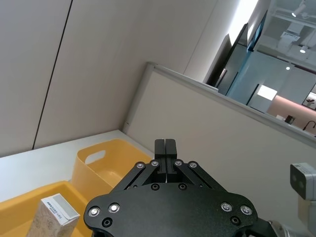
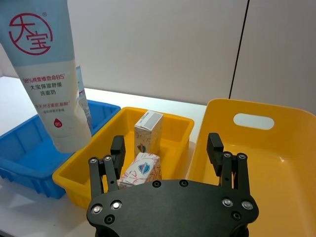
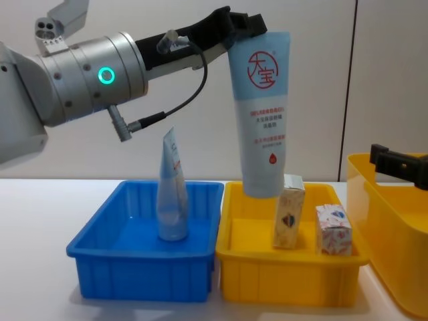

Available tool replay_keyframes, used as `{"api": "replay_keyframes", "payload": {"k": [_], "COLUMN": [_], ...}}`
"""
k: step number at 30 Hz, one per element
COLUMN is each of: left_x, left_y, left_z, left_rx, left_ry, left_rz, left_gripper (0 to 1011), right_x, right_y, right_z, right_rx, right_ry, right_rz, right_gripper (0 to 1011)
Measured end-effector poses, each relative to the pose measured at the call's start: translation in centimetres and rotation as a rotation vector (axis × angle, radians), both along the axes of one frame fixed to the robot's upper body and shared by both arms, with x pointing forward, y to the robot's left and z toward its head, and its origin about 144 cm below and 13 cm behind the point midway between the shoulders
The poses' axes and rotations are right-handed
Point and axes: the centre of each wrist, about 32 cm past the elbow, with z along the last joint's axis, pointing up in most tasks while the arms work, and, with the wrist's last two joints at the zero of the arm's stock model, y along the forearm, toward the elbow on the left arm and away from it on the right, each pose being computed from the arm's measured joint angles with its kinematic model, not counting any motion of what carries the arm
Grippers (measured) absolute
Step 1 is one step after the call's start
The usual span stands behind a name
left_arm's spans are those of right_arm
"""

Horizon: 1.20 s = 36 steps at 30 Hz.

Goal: Bimanual collaborative sorting of washing and personal care products

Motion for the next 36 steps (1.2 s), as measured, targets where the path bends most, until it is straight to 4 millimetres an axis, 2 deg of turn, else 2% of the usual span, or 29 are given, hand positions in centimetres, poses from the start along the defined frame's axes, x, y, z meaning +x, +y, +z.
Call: {"api": "replay_keyframes", "payload": {"k": [18, 36], "left_x": [-0.2, -0.2], "left_y": [-0.3, -0.3], "left_z": [-0.7, -0.8], "left_rx": [0.004, 0.005], "left_ry": [-0.031, -0.039], "left_rz": [0.03, 0.037], "left_gripper": [0, 0], "right_x": [0.0, 1.0], "right_y": [-0.1, 0.7], "right_z": [0.2, 2.7], "right_rx": [-0.002, -0.025], "right_ry": [0.002, 0.047], "right_rz": [0.024, 0.237], "right_gripper": [1003, 1003]}}
